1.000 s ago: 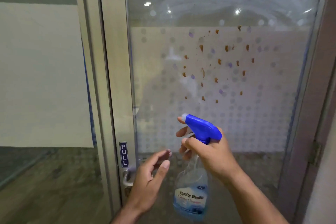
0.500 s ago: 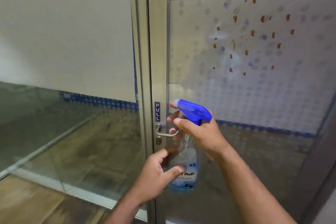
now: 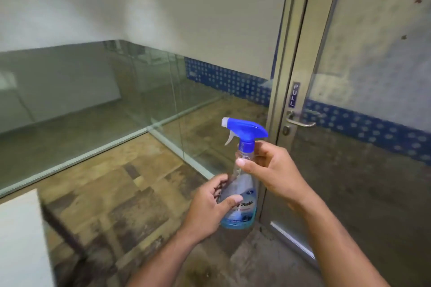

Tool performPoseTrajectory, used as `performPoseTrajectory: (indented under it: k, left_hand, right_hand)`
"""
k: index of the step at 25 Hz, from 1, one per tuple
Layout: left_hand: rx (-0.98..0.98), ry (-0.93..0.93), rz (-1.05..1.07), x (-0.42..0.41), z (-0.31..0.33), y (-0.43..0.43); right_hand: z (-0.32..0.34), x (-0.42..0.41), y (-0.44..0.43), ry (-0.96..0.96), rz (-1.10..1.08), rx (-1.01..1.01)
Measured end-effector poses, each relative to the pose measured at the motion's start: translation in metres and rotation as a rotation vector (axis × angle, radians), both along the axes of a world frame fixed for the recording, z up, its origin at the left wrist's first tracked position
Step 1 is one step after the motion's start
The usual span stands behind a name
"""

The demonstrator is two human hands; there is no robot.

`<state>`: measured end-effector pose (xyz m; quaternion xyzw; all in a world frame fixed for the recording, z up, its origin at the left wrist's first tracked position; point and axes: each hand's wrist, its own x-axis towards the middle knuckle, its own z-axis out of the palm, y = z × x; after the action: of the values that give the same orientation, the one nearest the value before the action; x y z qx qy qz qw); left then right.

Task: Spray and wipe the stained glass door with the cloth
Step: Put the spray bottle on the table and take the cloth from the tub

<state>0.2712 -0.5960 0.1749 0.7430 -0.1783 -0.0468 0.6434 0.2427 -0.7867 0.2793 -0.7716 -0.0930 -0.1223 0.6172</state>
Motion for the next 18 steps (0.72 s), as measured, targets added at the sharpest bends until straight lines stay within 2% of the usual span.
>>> performPoseTrajectory:
  k: [6,18]
  left_hand:
    - [0.064,0.087,0.243,-0.052,-0.016,0.114]
    - [0.203,0.132,0.543,-0.13,-0.056,0.354]
  right_hand:
    - [-0.027,-0.002,0.109,0.033,0.218,-0.069]
    - [-0.086,-0.019,0.363,0.122,0.542,-0.219]
